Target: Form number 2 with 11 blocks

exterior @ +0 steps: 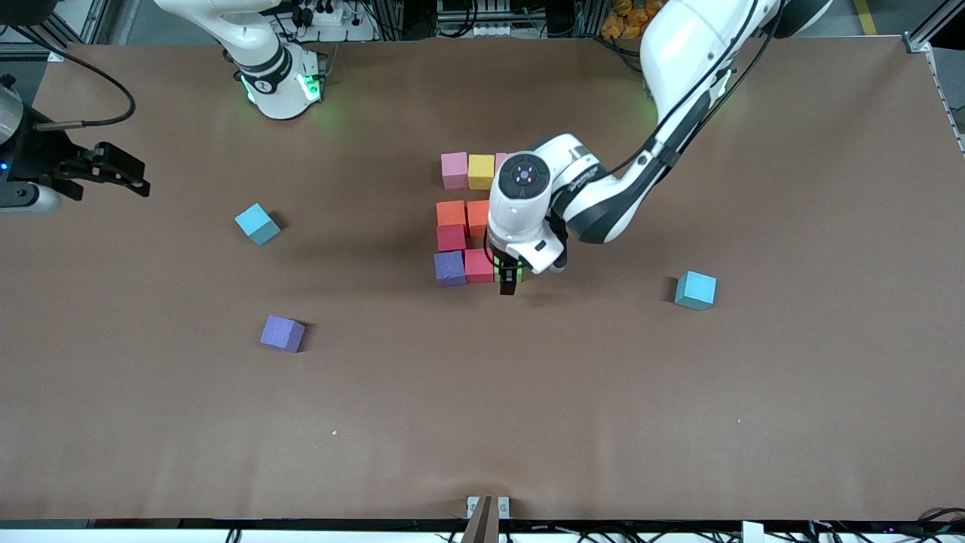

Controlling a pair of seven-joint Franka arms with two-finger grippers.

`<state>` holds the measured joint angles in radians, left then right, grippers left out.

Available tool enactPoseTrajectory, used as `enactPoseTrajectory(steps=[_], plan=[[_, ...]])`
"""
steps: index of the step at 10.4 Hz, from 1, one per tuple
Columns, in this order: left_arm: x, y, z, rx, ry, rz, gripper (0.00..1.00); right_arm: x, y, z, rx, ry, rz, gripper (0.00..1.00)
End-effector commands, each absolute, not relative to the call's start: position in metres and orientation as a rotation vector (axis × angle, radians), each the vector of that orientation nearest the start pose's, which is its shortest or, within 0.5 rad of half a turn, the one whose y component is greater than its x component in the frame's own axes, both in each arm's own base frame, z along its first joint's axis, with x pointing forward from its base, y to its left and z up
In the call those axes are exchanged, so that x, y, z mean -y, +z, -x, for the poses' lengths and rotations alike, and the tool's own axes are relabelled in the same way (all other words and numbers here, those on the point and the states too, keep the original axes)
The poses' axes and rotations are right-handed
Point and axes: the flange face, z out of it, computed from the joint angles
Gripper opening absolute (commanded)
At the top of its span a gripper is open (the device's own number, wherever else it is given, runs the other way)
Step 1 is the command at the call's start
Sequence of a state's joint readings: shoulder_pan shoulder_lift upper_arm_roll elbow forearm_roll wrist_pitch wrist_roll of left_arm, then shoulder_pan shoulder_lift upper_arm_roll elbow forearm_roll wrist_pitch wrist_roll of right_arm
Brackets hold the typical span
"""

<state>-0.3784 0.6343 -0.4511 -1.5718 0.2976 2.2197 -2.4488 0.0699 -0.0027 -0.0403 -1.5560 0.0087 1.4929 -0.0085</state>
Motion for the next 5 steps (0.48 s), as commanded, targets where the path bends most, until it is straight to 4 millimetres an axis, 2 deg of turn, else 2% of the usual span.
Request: enactPoseTrajectory(steps=[1, 2, 4, 5], plan=[[0.458, 0.346, -0.534, 2.149, -0.058, 2.435, 1.0, -0.008, 0.631, -0.546, 0.059, 0.072, 3.124, 1.0], [0.448, 0.365, -0.542, 1.999, -0.088, 2.563, 1.0, -0.008, 0.631, -0.546, 0.059, 0.067, 3.123, 1.0], [0.419, 0.387, -0.564, 1.841, -0.151, 2.695, 1.0, -0.002, 0.63, -0.546, 0.044, 0.067, 3.124, 1.0], [0.407, 0.399, -0.571, 1.675, -0.186, 2.805, 1.0, 0.001, 0.63, -0.547, 0.037, 0.062, 3.125, 1.0]])
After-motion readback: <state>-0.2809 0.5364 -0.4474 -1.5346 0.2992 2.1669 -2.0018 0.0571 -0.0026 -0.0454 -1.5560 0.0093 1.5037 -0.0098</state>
